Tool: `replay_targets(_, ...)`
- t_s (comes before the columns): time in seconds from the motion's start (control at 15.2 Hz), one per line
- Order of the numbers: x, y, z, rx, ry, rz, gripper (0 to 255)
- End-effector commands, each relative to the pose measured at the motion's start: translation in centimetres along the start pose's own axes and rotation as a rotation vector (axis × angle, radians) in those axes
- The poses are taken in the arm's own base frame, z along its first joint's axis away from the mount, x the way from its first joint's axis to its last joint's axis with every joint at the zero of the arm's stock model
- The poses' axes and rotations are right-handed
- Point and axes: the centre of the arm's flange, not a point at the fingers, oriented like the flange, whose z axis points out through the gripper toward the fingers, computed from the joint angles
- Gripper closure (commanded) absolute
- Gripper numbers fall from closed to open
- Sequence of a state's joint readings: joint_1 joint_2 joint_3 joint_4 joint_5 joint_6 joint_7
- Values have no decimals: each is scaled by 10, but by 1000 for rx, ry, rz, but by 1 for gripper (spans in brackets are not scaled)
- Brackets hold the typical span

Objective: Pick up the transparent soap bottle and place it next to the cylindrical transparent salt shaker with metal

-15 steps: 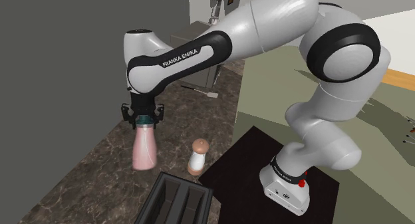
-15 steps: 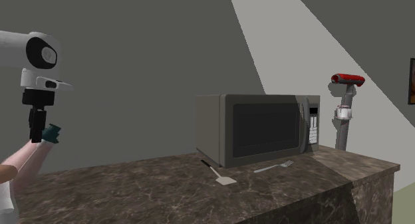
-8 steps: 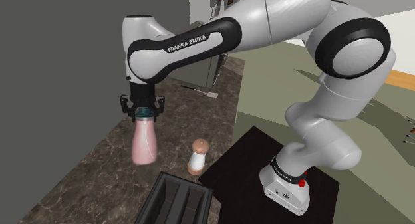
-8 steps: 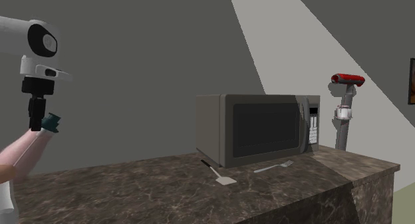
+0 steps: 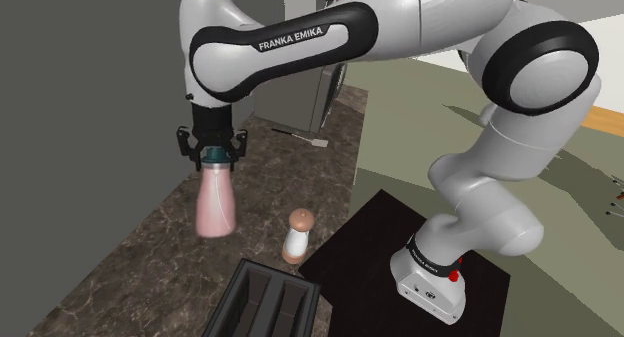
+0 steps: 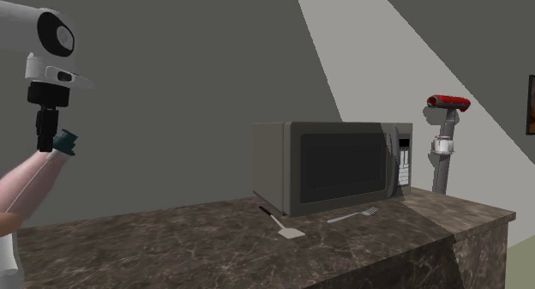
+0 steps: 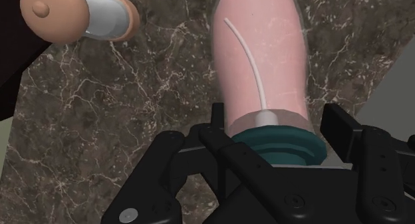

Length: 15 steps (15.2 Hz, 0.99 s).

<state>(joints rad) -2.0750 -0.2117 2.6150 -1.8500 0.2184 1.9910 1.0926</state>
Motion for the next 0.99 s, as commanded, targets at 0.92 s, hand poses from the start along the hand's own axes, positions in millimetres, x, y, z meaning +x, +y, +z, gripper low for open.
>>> replay_targets(0.92,-5,95,-46,0,0,0,255)
